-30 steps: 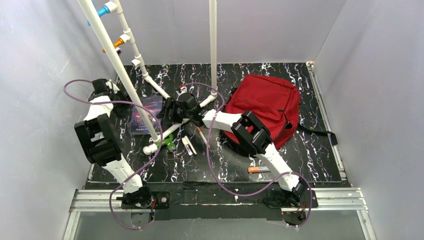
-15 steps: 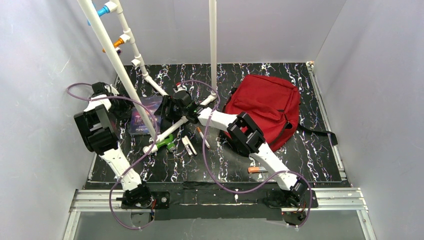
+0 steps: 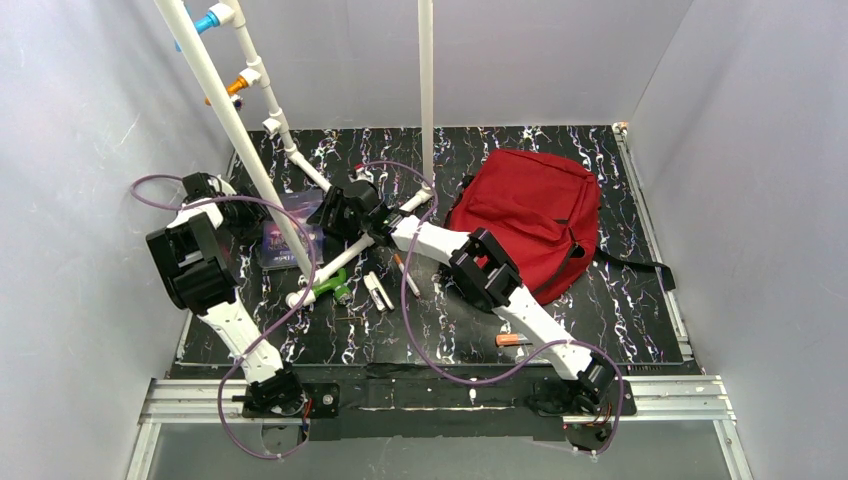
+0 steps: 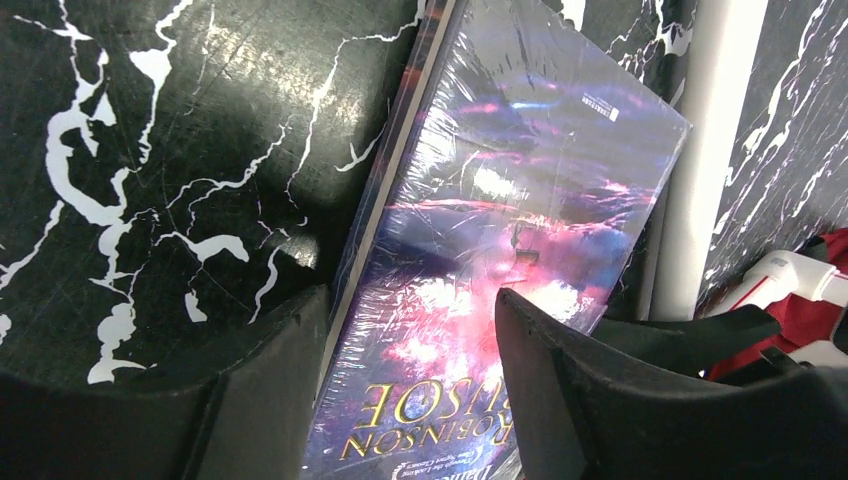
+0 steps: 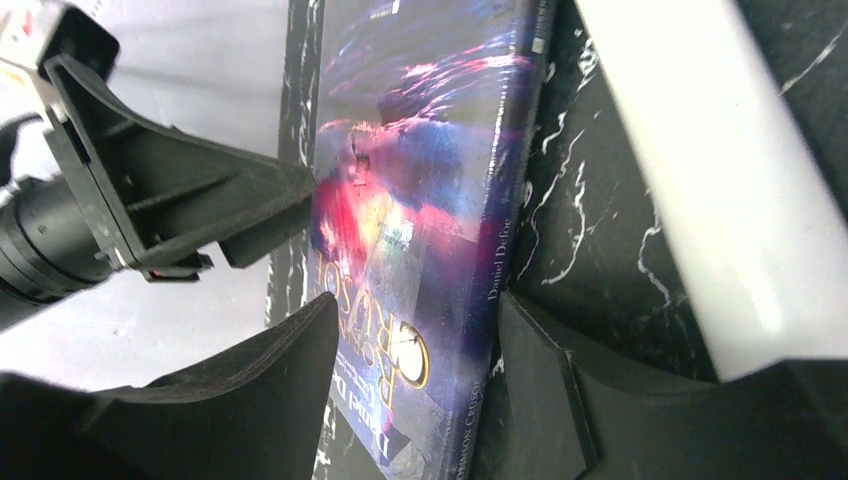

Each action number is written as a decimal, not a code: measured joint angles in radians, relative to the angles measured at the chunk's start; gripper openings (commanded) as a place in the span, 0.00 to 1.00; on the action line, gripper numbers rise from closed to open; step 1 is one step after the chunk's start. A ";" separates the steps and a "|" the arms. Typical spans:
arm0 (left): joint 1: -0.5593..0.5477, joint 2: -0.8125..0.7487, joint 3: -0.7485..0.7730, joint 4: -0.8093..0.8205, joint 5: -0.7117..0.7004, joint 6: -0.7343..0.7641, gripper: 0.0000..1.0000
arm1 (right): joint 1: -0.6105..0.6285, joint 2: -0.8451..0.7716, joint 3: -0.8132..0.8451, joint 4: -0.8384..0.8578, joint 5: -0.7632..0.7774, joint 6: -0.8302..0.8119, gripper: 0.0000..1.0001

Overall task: Pack the student bag
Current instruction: Pick up the book from the center of the board.

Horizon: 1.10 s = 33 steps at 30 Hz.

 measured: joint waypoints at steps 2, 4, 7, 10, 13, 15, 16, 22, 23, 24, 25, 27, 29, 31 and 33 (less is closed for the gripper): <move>0.005 -0.003 -0.012 0.018 0.007 -0.008 0.59 | -0.008 0.013 0.000 0.040 -0.010 0.026 0.64; 0.010 -0.005 -0.022 0.036 0.018 -0.019 0.59 | -0.017 0.026 0.000 0.082 -0.021 0.052 0.59; 0.016 -0.007 -0.032 0.058 0.026 -0.030 0.58 | -0.024 0.029 -0.019 0.143 -0.032 0.085 0.57; 0.020 -0.007 -0.039 0.083 0.031 -0.045 0.58 | -0.029 0.036 -0.023 0.185 -0.044 0.113 0.56; 0.023 -0.007 -0.046 0.107 0.045 -0.063 0.57 | -0.034 0.037 -0.033 0.225 -0.054 0.130 0.55; 0.025 -0.007 -0.054 0.124 0.053 -0.076 0.57 | -0.038 0.037 -0.044 0.255 -0.060 0.136 0.54; 0.026 -0.007 -0.059 0.137 0.058 -0.084 0.57 | -0.039 0.037 -0.050 0.267 -0.063 0.136 0.54; 0.019 -0.017 -0.105 0.214 0.097 -0.151 0.57 | -0.040 0.017 -0.119 0.334 -0.091 0.134 0.51; 0.006 -0.017 -0.117 0.224 0.123 -0.172 0.57 | -0.035 0.010 -0.134 0.335 -0.097 0.131 0.51; -0.013 -0.017 -0.127 0.232 0.148 -0.192 0.57 | -0.029 -0.001 -0.154 0.334 -0.103 0.124 0.51; -0.036 -0.017 -0.135 0.237 0.171 -0.208 0.57 | -0.021 -0.015 -0.180 0.330 -0.106 0.112 0.51; -0.071 -0.018 -0.143 0.268 0.173 -0.219 0.57 | -0.011 -0.053 -0.232 0.307 -0.124 0.085 0.49; -0.082 -0.018 -0.147 0.281 0.180 -0.231 0.58 | -0.006 -0.082 -0.256 0.296 -0.124 0.066 0.46; -0.088 -0.018 -0.159 0.283 0.194 -0.243 0.62 | -0.003 -0.117 -0.287 0.287 -0.124 0.050 0.46; -0.091 -0.023 -0.166 0.280 0.211 -0.252 0.65 | -0.002 -0.142 -0.299 0.270 -0.121 0.035 0.41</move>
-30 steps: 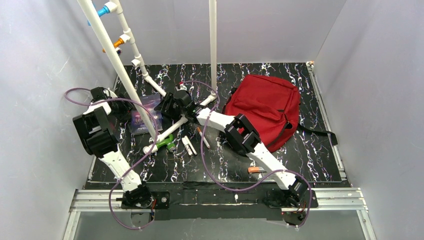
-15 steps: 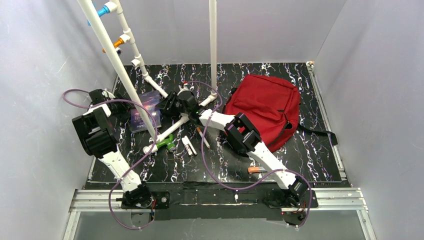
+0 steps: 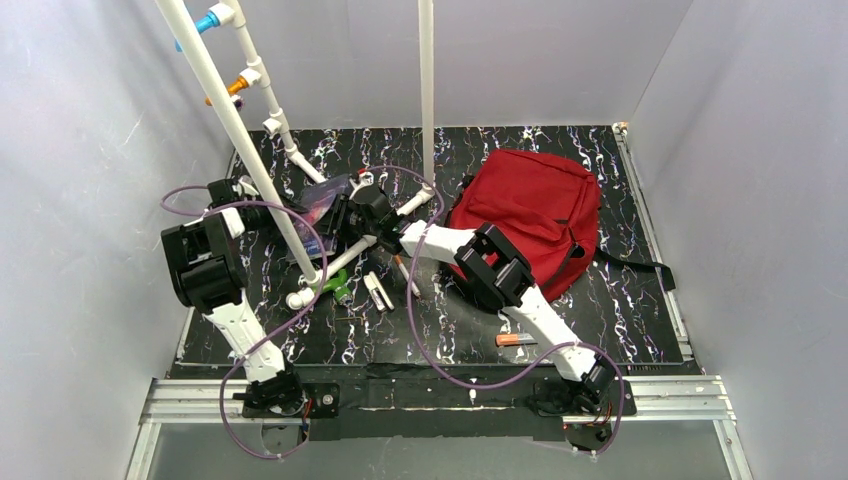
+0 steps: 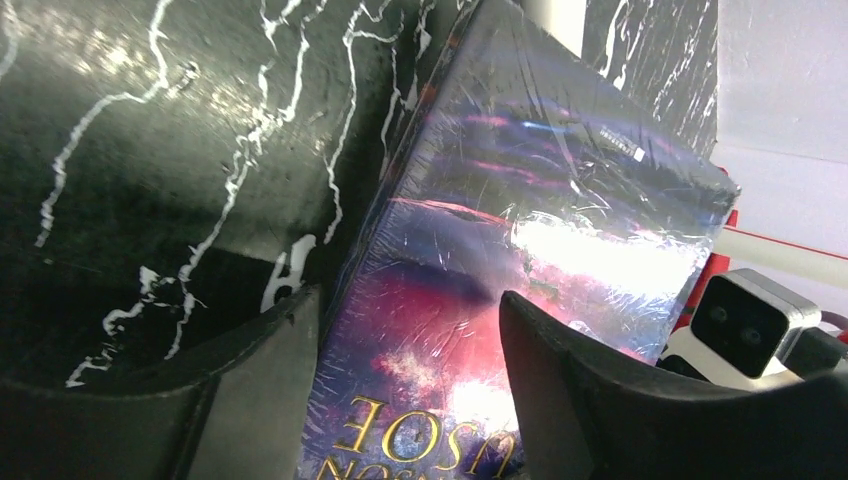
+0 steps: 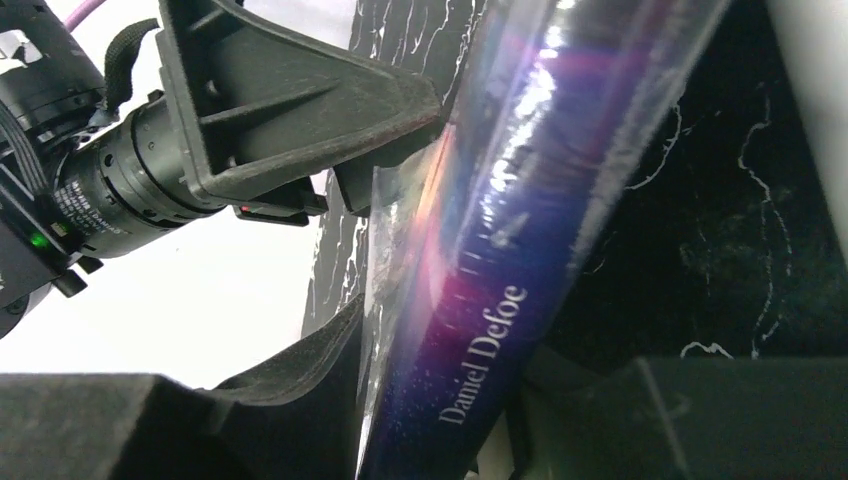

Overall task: Pack the student bag
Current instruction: Pick up the book from the center of the board.

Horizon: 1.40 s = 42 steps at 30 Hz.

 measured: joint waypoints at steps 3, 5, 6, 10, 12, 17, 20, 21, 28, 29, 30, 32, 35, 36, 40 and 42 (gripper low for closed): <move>-0.006 -0.017 -0.011 -0.003 0.005 -0.006 0.71 | -0.002 -0.016 0.000 -0.040 0.003 -0.018 0.33; -0.006 -0.035 -0.014 -0.008 0.005 -0.009 0.73 | -0.006 -0.020 0.000 -0.065 -0.001 -0.023 0.24; -0.007 -0.051 -0.014 -0.016 0.000 -0.009 0.74 | -0.010 -0.025 0.000 -0.072 -0.005 -0.023 0.20; -0.019 -0.126 0.009 -0.127 -0.069 -0.007 0.77 | -0.021 -0.061 0.000 -0.106 -0.013 -0.084 0.06; -0.029 -0.154 0.051 -0.222 -0.129 0.000 0.79 | -0.026 -0.081 0.000 -0.142 -0.006 -0.120 0.01; -0.043 -0.244 0.170 -0.421 -0.399 -0.007 0.81 | -0.072 -0.157 0.000 -0.305 0.023 -0.224 0.01; -0.028 -0.327 0.216 -0.529 -0.587 -0.039 0.83 | -0.108 -0.221 0.008 -0.448 0.062 -0.300 0.01; -0.024 -0.367 0.220 -0.552 -0.645 -0.050 0.83 | -0.118 -0.242 0.018 -0.509 0.080 -0.327 0.01; -0.009 -0.657 0.295 -0.633 -0.876 -0.040 0.83 | -0.147 -0.452 0.036 -0.895 0.254 -0.562 0.01; -0.009 -0.695 0.310 -0.627 -0.879 -0.034 0.82 | -0.143 -0.494 0.021 -0.929 0.272 -0.602 0.01; -0.009 -0.729 0.315 -0.620 -0.877 -0.030 0.82 | -0.137 -0.543 -0.009 -0.954 0.287 -0.645 0.01; -0.008 -0.820 0.314 -0.591 -0.827 -0.007 0.82 | -0.124 -0.661 -0.097 -0.986 0.304 -0.727 0.01; -0.008 -0.932 0.323 -0.528 -0.655 0.013 0.81 | -0.111 -0.839 -0.254 -0.999 0.303 -0.819 0.01; -0.009 -0.953 0.332 -0.499 -0.585 0.009 0.81 | -0.106 -0.908 -0.322 -0.991 0.299 -0.843 0.01; -0.006 -0.981 0.373 -0.380 -0.364 -0.034 0.80 | -0.111 -1.133 -0.524 -0.968 0.299 -0.888 0.01; -0.006 -0.978 0.407 -0.343 -0.277 -0.047 0.80 | -0.119 -1.210 -0.588 -0.949 0.319 -0.898 0.01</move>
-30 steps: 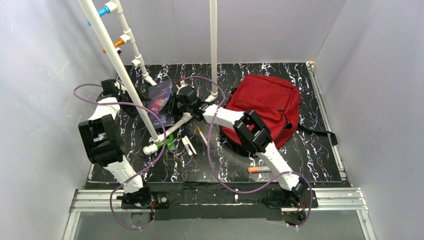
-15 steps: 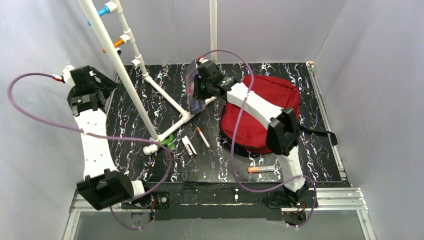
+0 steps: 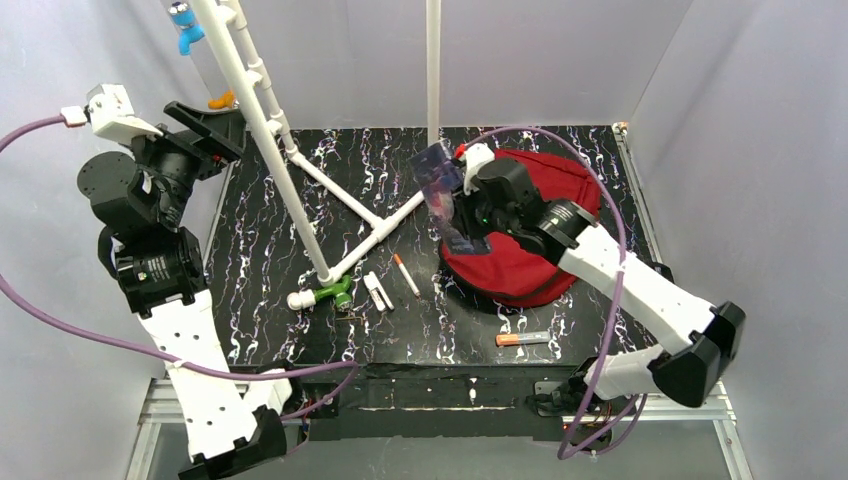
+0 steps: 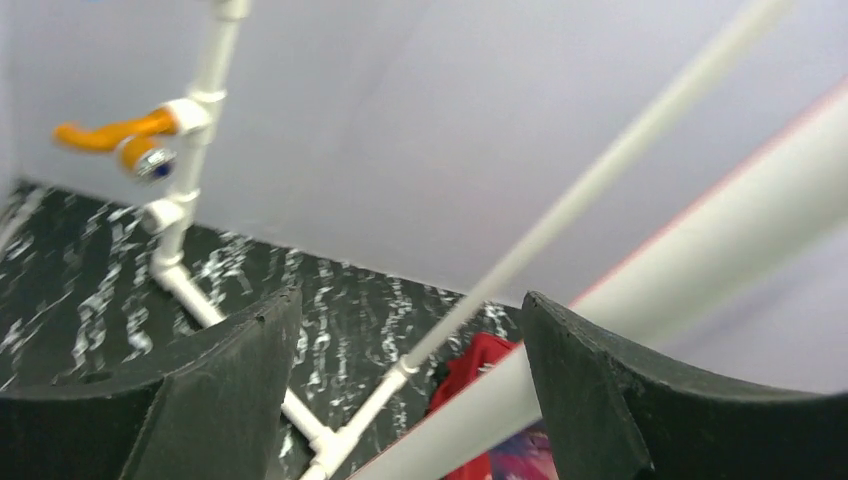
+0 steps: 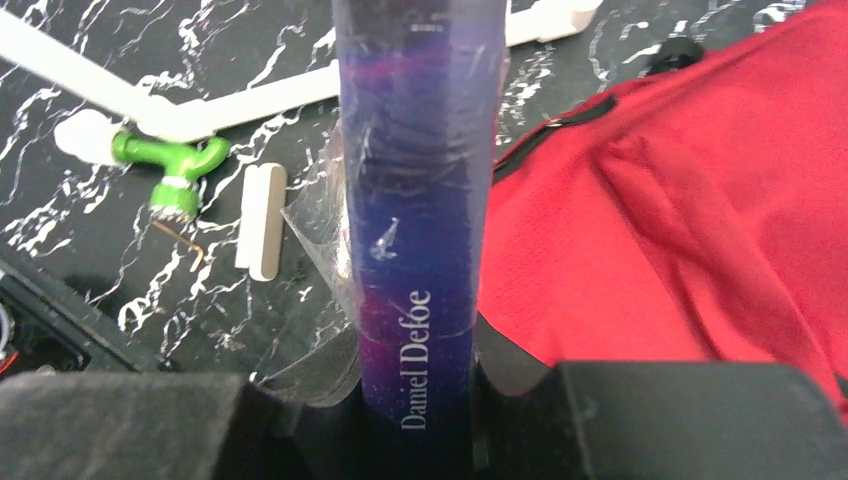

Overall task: Pack the student bag
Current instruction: Pick up the book from the center of the board, then place the book in the student bag.

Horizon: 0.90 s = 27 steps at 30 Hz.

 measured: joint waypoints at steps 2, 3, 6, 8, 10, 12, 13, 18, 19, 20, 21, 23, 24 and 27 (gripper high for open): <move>-0.012 0.003 0.029 0.023 0.067 0.001 0.80 | -0.002 -0.052 -0.047 0.026 0.032 -0.002 0.01; -0.025 0.002 0.041 0.040 0.097 0.002 0.80 | -0.005 -0.077 -0.074 0.044 0.053 -0.002 0.01; -0.090 -0.020 0.061 0.133 0.238 -0.005 0.80 | -0.008 -0.148 -0.146 0.077 0.113 -0.002 0.01; -0.121 -0.052 0.067 0.180 0.311 -0.005 0.83 | -0.010 -0.179 -0.168 0.079 0.144 -0.001 0.01; -0.124 -0.085 0.129 0.131 0.277 0.023 0.82 | -0.011 -0.193 -0.177 0.089 0.166 0.002 0.01; -0.126 -0.110 0.145 0.093 0.209 0.036 0.82 | -0.013 -0.169 -0.177 0.095 0.131 0.029 0.01; -0.128 -0.108 0.124 0.141 0.250 0.006 0.90 | -0.013 -0.164 -0.177 0.095 0.126 0.035 0.01; -0.385 0.074 0.079 0.814 0.564 -0.378 0.92 | -0.011 -0.257 -0.222 0.115 0.288 0.040 0.01; -0.441 0.091 0.081 0.834 0.574 -0.387 0.94 | -0.011 -0.296 -0.231 0.104 0.347 0.040 0.01; -0.523 0.111 0.082 0.817 0.573 -0.352 0.95 | -0.011 -0.308 -0.231 0.102 0.368 0.040 0.01; -0.642 0.127 0.099 0.736 0.532 -0.281 0.96 | -0.011 -0.319 -0.231 0.101 0.405 0.047 0.01; -0.877 0.181 0.154 0.537 0.445 -0.072 0.96 | -0.012 -0.334 -0.229 0.076 0.467 0.061 0.01; -0.980 0.214 0.178 0.450 0.397 0.024 0.98 | -0.013 -0.338 -0.227 0.050 0.497 0.074 0.01; -1.152 0.311 0.200 0.245 0.232 0.267 0.98 | -0.014 -0.339 -0.219 -0.060 0.560 0.124 0.01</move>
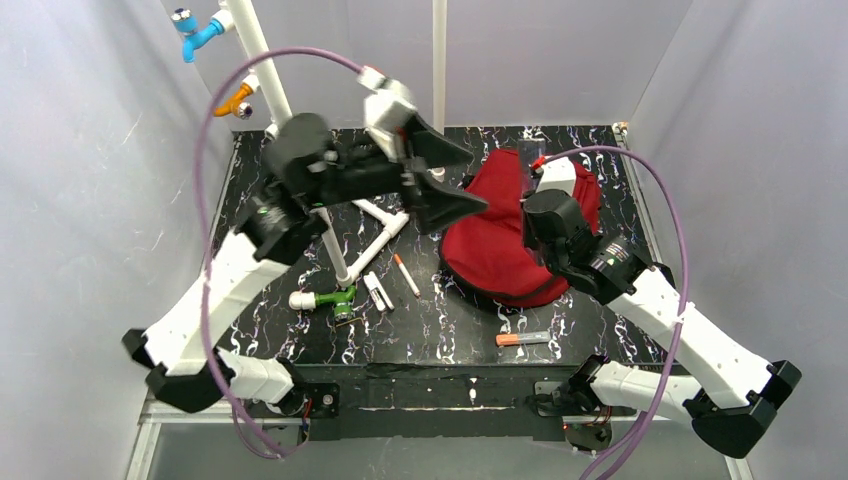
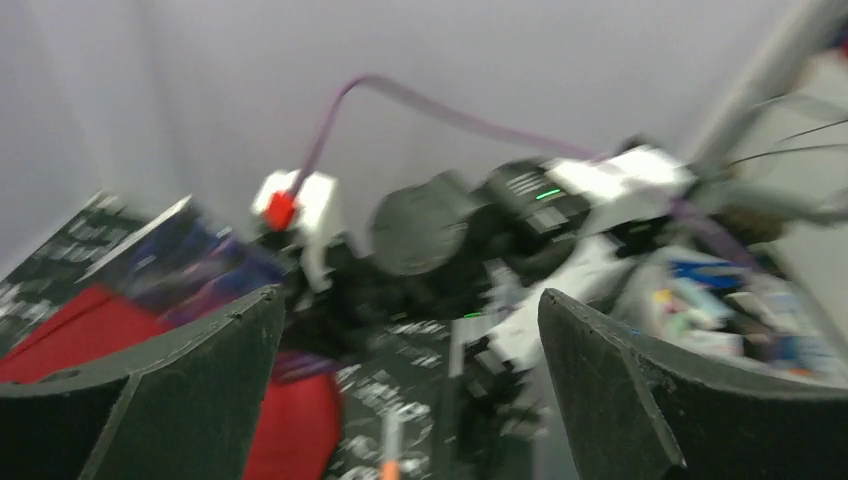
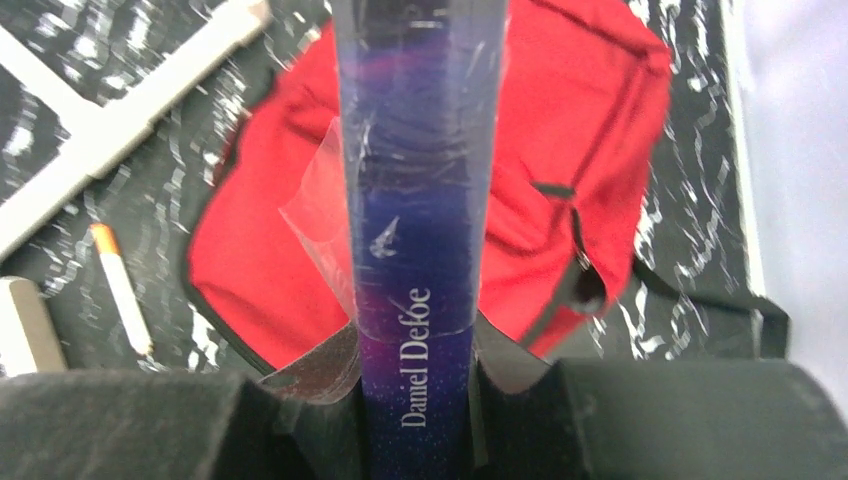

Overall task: Pack the student bag
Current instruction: Place the book in the student bag.

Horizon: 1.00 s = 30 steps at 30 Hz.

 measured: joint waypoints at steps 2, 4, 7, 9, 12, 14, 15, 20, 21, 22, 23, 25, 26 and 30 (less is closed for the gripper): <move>-0.063 0.048 -0.014 -0.068 -0.113 0.122 0.98 | 0.000 0.000 0.010 -0.093 0.026 0.042 0.01; -0.146 0.082 -0.072 -0.096 -0.275 0.281 0.98 | 0.000 -0.001 0.028 -0.200 0.053 0.095 0.01; -0.257 0.092 -0.259 -0.034 -0.456 0.498 0.98 | 0.000 -0.032 0.048 -0.321 0.084 0.166 0.01; -0.293 0.092 -0.414 0.029 -0.511 0.623 0.98 | 0.000 -0.093 0.048 -0.372 0.103 0.198 0.01; -0.296 0.129 -0.566 0.062 -0.545 0.748 0.93 | 0.000 -0.224 0.055 -0.417 0.146 0.236 0.01; -0.294 0.167 -0.612 0.081 -0.552 0.797 0.90 | 0.000 -0.291 0.068 -0.425 0.175 0.246 0.01; -0.291 0.192 -0.630 0.097 -0.552 0.822 0.90 | 0.000 -0.322 0.077 -0.427 0.191 0.248 0.01; -0.291 0.319 -0.649 0.154 -0.554 0.909 0.86 | -0.003 -0.406 0.099 -0.433 0.255 0.256 0.01; -0.291 0.345 -0.650 0.174 -0.556 0.921 0.86 | -0.004 -0.407 0.099 -0.434 0.255 0.256 0.01; -0.291 0.369 -0.655 0.201 -0.561 0.935 0.85 | -0.004 -0.406 0.099 -0.435 0.253 0.256 0.01; -0.291 0.395 -0.662 0.230 -0.568 0.948 0.85 | -0.004 -0.405 0.099 -0.436 0.251 0.256 0.01; -0.293 0.435 -0.666 0.259 -0.585 0.962 0.85 | -0.003 -0.405 0.099 -0.441 0.248 0.257 0.01; -0.293 0.460 -0.666 0.279 -0.592 0.964 0.86 | -0.003 -0.405 0.099 -0.444 0.248 0.260 0.01; -0.304 0.528 -0.665 0.322 -0.626 0.963 0.79 | -0.003 -0.405 0.099 -0.460 0.245 0.271 0.01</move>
